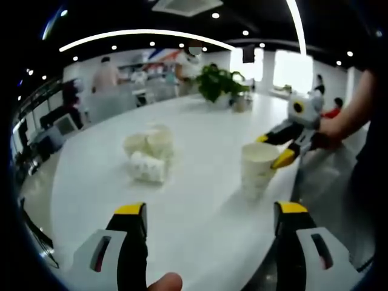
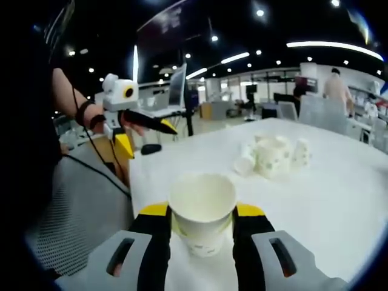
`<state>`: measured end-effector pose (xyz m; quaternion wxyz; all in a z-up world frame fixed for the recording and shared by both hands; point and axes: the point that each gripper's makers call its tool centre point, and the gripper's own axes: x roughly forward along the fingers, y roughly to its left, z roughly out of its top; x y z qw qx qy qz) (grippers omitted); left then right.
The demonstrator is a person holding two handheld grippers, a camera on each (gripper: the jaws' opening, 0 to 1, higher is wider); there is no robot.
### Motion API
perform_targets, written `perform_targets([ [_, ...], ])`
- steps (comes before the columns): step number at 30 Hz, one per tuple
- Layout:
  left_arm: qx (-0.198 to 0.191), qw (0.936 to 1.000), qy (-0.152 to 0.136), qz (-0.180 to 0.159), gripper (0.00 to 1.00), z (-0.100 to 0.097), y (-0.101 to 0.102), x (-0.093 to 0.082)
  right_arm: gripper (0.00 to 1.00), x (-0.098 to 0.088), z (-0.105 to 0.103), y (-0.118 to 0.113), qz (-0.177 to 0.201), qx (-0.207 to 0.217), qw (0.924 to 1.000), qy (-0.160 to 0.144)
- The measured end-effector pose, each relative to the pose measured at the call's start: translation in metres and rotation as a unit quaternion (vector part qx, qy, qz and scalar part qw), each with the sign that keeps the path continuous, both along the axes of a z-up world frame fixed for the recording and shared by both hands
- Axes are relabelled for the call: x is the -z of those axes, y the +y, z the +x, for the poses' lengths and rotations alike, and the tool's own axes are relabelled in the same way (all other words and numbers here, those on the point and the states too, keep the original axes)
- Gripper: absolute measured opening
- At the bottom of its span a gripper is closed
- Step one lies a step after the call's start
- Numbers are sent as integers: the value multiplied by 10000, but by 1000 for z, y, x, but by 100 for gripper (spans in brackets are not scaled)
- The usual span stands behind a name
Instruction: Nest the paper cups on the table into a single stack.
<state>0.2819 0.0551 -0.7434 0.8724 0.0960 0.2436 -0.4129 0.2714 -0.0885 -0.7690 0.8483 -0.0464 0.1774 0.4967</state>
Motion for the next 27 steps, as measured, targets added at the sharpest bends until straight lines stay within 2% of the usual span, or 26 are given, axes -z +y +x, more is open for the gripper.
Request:
perform_targets([
  [11, 1, 10000, -8, 20, 85, -2, 2, -1, 38, 2, -1, 0, -17, 32, 9999, 103],
  [20, 0, 10000, -17, 12, 85, -1, 2, -1, 42, 4, -4, 0, -289, -66, 9996, 17],
  [27, -3, 10000, -26, -1, 85, 1, 3, -2, 45, 6, -4, -1, -330, -39, 9994, 43],
])
